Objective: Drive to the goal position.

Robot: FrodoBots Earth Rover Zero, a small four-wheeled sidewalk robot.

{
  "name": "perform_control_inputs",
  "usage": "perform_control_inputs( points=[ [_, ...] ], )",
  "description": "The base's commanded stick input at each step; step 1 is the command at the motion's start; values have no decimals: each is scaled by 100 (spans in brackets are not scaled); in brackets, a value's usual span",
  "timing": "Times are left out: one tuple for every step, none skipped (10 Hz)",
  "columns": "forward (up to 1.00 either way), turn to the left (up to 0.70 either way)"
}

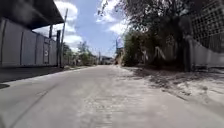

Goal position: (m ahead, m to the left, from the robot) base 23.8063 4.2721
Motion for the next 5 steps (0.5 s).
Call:
perform_control_inputs(
  points=[
    [100, 0],
    [100, 0],
    [100, 0],
    [100, -1],
    [100, -13]
  ],
)
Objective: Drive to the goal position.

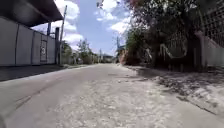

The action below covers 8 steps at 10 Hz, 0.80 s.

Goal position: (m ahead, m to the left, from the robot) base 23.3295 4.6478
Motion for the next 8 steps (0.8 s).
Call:
perform_control_inputs(
  points=[
    [100, -26],
    [100, -11],
    [100, 0],
    [100, 0],
    [100, 0],
    [100, 0],
    [100, 0],
    [100, 0]
  ],
)
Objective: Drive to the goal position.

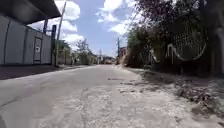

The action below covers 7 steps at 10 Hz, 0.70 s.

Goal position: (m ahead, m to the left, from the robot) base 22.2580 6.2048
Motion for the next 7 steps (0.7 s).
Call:
perform_control_inputs(
  points=[
    [100, 0],
    [100, 0],
    [100, 0],
    [100, 0],
    [100, 0],
    [100, 0],
    [100, 0]
  ],
)
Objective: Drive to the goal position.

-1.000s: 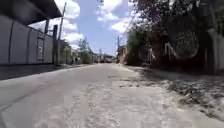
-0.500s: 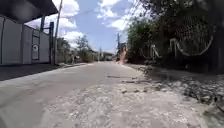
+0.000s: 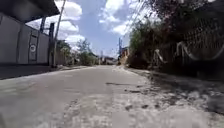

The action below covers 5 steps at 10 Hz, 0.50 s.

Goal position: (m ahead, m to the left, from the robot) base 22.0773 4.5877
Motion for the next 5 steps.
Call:
perform_control_inputs(
  points=[
    [100, 0],
    [100, 0],
    [100, 0],
    [100, 0],
    [100, 0]
  ],
)
